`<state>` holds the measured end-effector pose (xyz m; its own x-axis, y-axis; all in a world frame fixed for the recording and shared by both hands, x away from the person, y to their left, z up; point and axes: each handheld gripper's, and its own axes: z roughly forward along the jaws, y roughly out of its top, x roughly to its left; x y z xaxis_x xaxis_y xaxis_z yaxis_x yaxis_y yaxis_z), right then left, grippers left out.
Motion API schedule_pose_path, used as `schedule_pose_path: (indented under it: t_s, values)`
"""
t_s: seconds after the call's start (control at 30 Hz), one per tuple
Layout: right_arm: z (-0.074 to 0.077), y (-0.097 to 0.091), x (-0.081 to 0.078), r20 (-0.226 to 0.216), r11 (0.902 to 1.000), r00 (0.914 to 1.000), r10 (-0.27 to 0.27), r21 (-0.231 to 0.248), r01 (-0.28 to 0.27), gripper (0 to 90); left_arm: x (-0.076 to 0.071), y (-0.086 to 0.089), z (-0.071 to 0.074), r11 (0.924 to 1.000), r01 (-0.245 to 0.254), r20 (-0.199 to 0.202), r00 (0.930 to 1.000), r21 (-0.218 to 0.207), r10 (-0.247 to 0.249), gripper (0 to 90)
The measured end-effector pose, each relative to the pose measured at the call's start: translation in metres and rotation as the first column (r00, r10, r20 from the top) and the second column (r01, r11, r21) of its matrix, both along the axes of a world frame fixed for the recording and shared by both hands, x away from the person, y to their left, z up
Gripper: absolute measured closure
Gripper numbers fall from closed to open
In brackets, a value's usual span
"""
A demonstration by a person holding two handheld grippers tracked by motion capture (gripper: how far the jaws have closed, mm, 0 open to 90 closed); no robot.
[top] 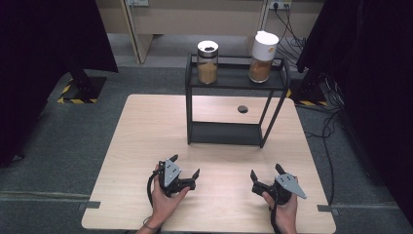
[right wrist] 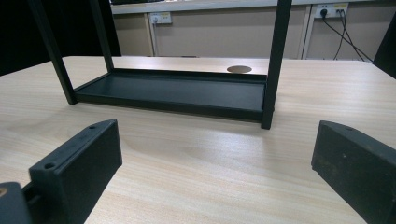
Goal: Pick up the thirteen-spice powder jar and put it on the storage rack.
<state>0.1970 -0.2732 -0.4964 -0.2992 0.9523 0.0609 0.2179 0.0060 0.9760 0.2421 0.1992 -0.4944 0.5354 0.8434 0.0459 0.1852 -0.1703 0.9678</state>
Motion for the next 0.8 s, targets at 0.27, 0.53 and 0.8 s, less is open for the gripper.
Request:
schedule_pose_path:
  t_s: [0.27, 0.53, 0.8]
  values:
    - [0.0005, -0.0008, 0.0007, -0.004, 1.0, 1.0, 0.003, 0.001, -0.003, 1.6, 0.0006, 0.0009, 0.0001, 1.0, 0.001, -0.003, 1.0, -0.005, -0.001, 3.0]
    - [0.0007, 0.0, 0.0007, 0.0, 0.9998, 0.9999, 0.012, -0.014, -0.012, 1.6, 0.0013, 0.0016, 0.0004, 0.9999, 0.0, -0.011, 0.9999, -0.011, 0.0, 3.0]
    - [0.0006, -0.0018, 0.0014, -0.001, 0.9997, 0.9998, 0.021, -0.01, -0.021, 1.6, 0.0006, 0.0004, 0.0007, 0.9999, 0.001, -0.013, 0.9999, -0.012, -0.001, 3.0]
